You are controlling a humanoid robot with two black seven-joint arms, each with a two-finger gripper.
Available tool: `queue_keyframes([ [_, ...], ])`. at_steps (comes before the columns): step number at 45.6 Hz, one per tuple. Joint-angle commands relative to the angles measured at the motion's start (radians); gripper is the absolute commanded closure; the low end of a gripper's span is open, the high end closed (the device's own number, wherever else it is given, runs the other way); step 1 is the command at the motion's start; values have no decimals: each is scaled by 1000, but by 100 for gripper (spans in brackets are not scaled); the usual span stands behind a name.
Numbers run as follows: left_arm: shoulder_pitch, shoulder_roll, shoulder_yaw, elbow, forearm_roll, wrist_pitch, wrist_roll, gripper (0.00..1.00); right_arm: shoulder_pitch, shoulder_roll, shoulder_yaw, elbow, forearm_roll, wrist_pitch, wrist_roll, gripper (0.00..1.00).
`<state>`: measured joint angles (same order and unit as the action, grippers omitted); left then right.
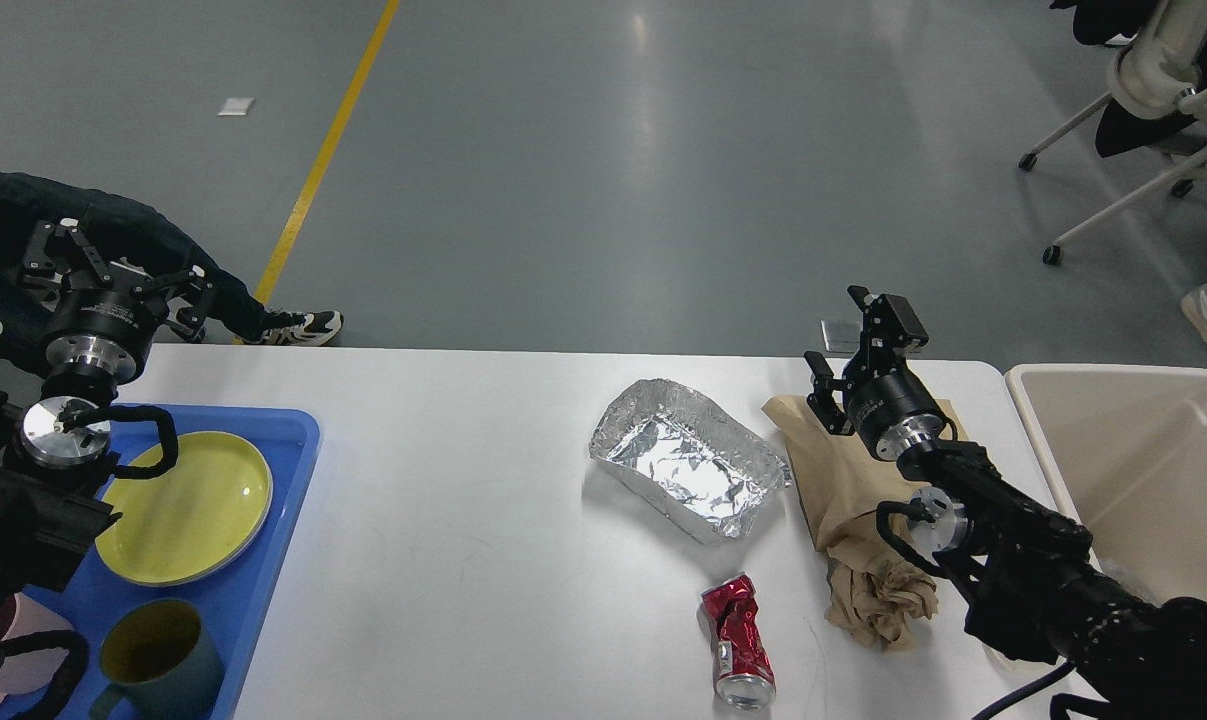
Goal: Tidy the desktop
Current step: 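Release the yellow plate and raise the left gripper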
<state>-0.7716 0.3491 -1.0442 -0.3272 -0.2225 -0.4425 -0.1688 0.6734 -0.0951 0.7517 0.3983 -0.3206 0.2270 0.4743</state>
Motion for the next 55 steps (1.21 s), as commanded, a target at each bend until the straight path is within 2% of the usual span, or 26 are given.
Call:
queue_keyframes([
  [1, 0, 5, 0, -1, 0, -1, 5, 4, 0, 0, 0, 1, 0, 0, 0, 0],
  [10, 8, -13, 1, -7, 2, -5, 9, 4, 0, 0, 0, 1, 0, 0, 0, 0],
  [16, 3, -71, 16, -12, 3, -5, 15, 4, 0, 0, 0, 1, 0, 0, 0, 0],
  [28, 15, -232, 151, -12, 3, -10, 5, 4, 0, 0, 0, -1, 0, 0, 1, 0],
  [34, 31, -248, 159, -12, 3, -19, 5, 4, 0, 0, 0, -1, 0, 0, 1, 0],
  [36, 35, -257, 155, -12, 3, -24, -8, 4, 0, 0, 0, -1, 0, 0, 0, 0],
  [55, 109, -246, 147, -12, 2, -234, -18, 4, 0, 0, 0, -1, 0, 0, 0, 0],
])
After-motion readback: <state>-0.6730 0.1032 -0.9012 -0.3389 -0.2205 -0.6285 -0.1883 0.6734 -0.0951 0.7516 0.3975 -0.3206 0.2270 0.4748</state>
